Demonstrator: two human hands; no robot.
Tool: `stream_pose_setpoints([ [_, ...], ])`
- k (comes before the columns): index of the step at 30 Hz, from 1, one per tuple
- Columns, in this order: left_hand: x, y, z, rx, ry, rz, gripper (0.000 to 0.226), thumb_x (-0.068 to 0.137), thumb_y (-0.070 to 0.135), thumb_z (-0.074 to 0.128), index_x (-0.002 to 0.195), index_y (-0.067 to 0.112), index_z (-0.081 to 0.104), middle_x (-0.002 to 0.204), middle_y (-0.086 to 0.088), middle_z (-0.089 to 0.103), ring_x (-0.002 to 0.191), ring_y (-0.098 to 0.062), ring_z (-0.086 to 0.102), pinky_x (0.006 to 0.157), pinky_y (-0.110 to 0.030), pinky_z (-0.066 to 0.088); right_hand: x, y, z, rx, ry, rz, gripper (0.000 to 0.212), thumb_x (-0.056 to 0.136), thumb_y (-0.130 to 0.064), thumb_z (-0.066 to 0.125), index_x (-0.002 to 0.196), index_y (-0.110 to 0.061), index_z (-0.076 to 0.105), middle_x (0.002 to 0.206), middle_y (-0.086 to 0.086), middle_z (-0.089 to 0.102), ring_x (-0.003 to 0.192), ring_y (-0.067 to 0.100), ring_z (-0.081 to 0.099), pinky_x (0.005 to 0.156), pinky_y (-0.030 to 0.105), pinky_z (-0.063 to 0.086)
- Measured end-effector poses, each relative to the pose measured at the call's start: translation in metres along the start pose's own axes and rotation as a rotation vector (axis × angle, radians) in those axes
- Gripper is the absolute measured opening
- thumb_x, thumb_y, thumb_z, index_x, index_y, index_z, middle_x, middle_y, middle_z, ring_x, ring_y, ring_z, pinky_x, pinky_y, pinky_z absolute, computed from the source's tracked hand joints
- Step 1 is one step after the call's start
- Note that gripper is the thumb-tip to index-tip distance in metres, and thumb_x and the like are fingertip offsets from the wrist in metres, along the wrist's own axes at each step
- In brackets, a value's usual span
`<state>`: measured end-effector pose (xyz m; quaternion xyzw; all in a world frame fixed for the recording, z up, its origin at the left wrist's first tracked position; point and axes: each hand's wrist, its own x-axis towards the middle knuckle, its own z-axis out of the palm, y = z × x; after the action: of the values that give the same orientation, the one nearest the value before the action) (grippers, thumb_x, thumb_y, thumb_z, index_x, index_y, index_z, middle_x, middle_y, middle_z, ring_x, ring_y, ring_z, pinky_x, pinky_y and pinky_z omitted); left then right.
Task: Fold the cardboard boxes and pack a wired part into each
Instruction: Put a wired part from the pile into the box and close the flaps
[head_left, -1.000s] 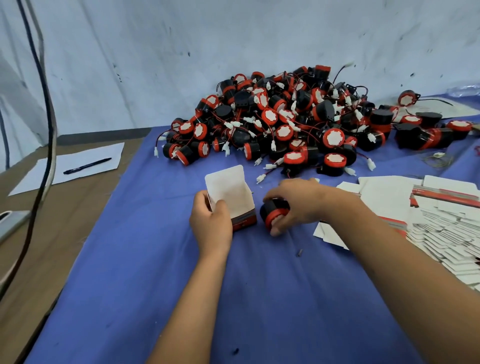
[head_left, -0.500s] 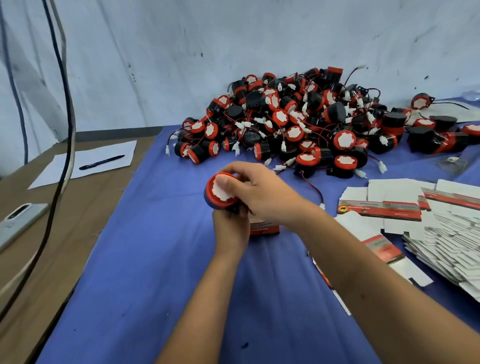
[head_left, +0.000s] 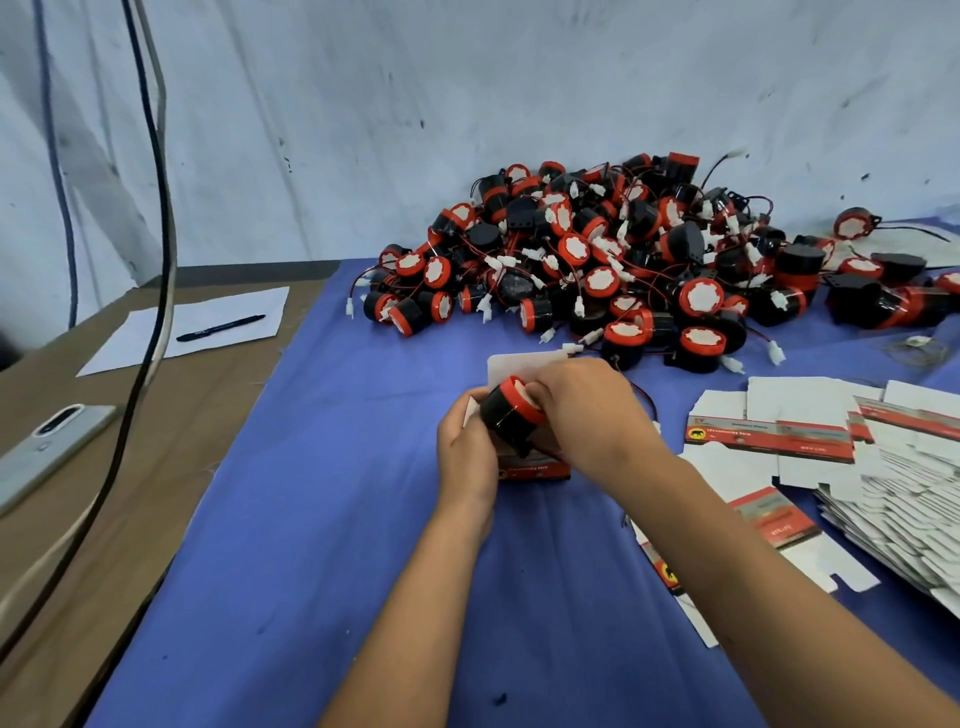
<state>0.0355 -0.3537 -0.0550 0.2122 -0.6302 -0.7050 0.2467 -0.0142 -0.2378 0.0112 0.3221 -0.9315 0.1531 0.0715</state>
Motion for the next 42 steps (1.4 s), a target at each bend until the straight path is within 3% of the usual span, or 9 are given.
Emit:
stream_pose_setpoints([
  [3,0.001,0.0,0.002,0.012,0.004,0.015,0.029,0.093,0.01,0.045,0.086,0.02,0.071,0.082,0.001,0.073,0.076,-0.013,0.062,0.064,-0.025,0.05,-0.002,0.003,0.004,0.062,0.004,-0.037,0.023,0.099,-0.014,0.05,0.077,-0.015,0.057,0.075,0.005,0.061,0.073,0.026,0.053,0.064,0.039,0.041],
  [8,-0.001,0.001,0.003,0.062,-0.023,0.095,0.024,0.085,0.016,0.045,0.085,0.017,0.069,0.076,0.006,0.072,0.068,-0.006,0.062,0.059,-0.022,0.049,-0.005,0.004,-0.005,0.244,-0.044,-0.017,0.049,0.093,-0.069,0.042,0.083,-0.026,0.066,0.072,-0.001,0.062,0.07,0.015,0.055,0.055,0.035,0.038],
  [16,-0.002,0.006,-0.003,-0.057,-0.133,0.014,0.036,0.084,0.011,0.043,0.097,0.014,0.076,0.099,-0.013,0.078,0.089,-0.023,0.071,0.079,-0.038,0.056,-0.007,-0.004,-0.009,0.319,0.012,0.02,0.041,0.088,-0.034,0.078,0.123,-0.02,0.062,0.118,-0.001,0.067,0.109,0.023,0.059,0.092,0.043,0.051],
  [22,-0.006,0.008,0.006,-0.065,-0.138,0.032,0.03,0.067,0.012,0.04,0.085,0.009,0.065,0.069,-0.001,0.066,0.057,-0.011,0.059,0.047,-0.022,0.047,-0.01,-0.015,-0.004,-0.031,-0.069,0.014,0.027,0.089,-0.01,0.063,0.102,-0.018,0.041,0.107,0.004,0.059,0.085,0.028,0.051,0.062,0.037,0.038],
  [28,-0.004,-0.001,0.009,0.094,-0.074,0.063,0.023,0.094,0.004,0.044,0.097,0.015,0.064,0.086,-0.002,0.069,0.074,-0.02,0.058,0.065,-0.039,0.048,-0.011,-0.02,-0.006,-0.133,-0.253,0.031,0.016,0.093,-0.005,0.055,0.101,-0.016,0.064,0.111,0.005,0.041,0.097,0.023,0.042,0.082,0.038,0.05],
  [32,-0.002,-0.001,0.011,0.218,-0.032,0.142,0.033,0.089,-0.007,0.047,0.106,0.015,0.065,0.099,-0.001,0.073,0.091,-0.022,0.069,0.075,-0.037,0.058,-0.02,-0.011,-0.01,-0.184,-0.012,0.068,0.026,0.089,-0.011,0.061,0.115,-0.014,0.066,0.12,0.006,0.047,0.119,0.027,0.04,0.085,0.036,0.049],
  [35,-0.001,-0.004,0.012,0.248,-0.006,0.18,0.029,0.089,-0.007,0.051,0.104,0.015,0.064,0.095,0.002,0.071,0.087,-0.016,0.066,0.072,-0.028,0.055,-0.026,0.006,-0.026,-0.208,-0.017,0.234,0.034,0.093,-0.026,0.064,0.12,-0.014,0.047,0.117,0.01,0.057,0.103,0.032,0.054,0.073,0.038,0.047],
  [38,0.001,-0.005,0.011,0.244,-0.017,0.181,0.025,0.089,-0.003,0.057,0.102,0.016,0.065,0.092,0.005,0.07,0.082,-0.011,0.064,0.07,-0.029,0.054,-0.027,0.016,-0.038,-0.076,-0.155,0.337,0.034,0.089,-0.013,0.066,0.114,-0.008,0.045,0.096,0.009,0.061,0.082,0.03,0.061,0.056,0.035,0.042],
  [42,-0.001,-0.003,0.011,0.23,-0.049,0.167,0.027,0.089,-0.002,0.059,0.104,0.018,0.067,0.095,0.003,0.072,0.088,-0.017,0.068,0.074,-0.036,0.059,-0.02,0.005,-0.042,0.118,-0.071,0.259,0.016,0.087,-0.008,0.067,0.102,-0.012,0.071,0.097,0.009,0.071,0.087,0.028,0.067,0.074,0.041,0.059],
])
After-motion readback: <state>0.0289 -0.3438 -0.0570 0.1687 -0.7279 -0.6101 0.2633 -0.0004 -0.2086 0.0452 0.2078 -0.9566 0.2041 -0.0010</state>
